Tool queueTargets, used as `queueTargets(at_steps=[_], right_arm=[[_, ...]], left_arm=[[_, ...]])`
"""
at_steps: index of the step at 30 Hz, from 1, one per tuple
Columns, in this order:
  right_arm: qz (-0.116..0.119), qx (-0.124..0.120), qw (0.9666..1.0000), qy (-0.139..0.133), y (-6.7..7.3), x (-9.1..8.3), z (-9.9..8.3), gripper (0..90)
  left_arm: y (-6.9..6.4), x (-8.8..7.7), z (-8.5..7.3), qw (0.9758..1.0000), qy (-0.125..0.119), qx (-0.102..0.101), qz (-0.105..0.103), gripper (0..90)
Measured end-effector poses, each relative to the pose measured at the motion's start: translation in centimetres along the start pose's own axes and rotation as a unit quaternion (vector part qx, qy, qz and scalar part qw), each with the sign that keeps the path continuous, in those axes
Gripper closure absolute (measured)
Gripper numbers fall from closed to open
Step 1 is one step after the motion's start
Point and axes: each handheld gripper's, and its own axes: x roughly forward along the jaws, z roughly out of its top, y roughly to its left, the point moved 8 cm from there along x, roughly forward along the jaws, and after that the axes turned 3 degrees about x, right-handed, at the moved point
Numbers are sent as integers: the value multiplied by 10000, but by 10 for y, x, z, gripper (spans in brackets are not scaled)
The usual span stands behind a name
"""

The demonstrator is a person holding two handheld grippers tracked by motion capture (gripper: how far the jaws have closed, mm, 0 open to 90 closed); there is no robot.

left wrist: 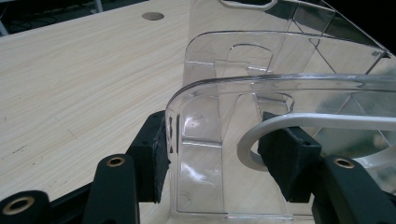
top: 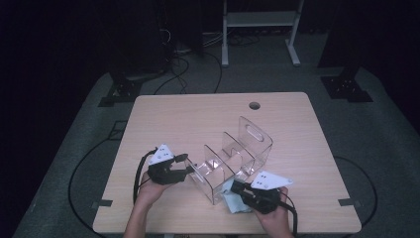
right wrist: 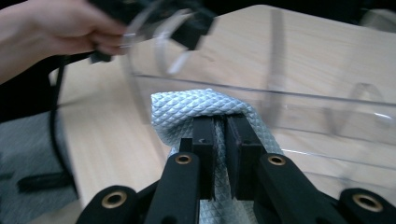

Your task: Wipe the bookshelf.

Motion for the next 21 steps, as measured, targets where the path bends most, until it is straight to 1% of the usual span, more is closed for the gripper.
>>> queueTargets(at_steps=[1, 2, 3, 4, 7, 8, 9, 13, 15, 16, 17, 20, 21], right_arm=[[-53, 28, 10000, -30, -5, -1, 0, 824], [-75, 78, 9999, -40, -7, -2, 0, 824], [-78, 71, 9999, -43, -8, -2, 0, 825], [-91, 64, 9999, -33, -6, -1, -1, 824], [1, -17, 10000, 75, 2, 4, -5, 825], [13, -31, 10000, 77, 1, 4, -5, 825], [33, -24, 10000, 82, 0, 4, -5, 824], [-174, 136, 9998, -2, -16, -3, -4, 824], [-199, 193, 9996, -11, -19, -3, -5, 824], [-210, 181, 9996, -4, -17, -2, -5, 825], [-170, 174, 9997, 19, -14, -1, -6, 825], [41, 69, 9999, 110, 0, 6, -8, 825], [45, 22, 9999, 140, 2, 6, -9, 824]], left_arm=[[0, 0, 0, 10000, -2, -2, -3, 446], [0, 0, 0, 10000, -2, -8, -9, 446], [0, 1, 0, 10000, -1, -4, -12, 446], [0, 0, 0, 10000, 1, -4, -13, 446], [0, 0, 0, 10000, 0, 17, -9, 446], [0, 0, 0, 10000, -1, 15, -8, 446], [0, 0, 0, 10000, -1, 18, -3, 446], [0, 0, 0, 10000, -1, 13, -11, 446], [0, 0, 0, 10000, 2, 17, -15, 446], [0, 0, 0, 10000, 0, 12, -14, 446], [0, 0, 0, 10000, -3, 19, -11, 446], [0, 0, 0, 10000, -3, 19, -11, 446], [0, 0, 0, 10000, -2, 16, -10, 446]])
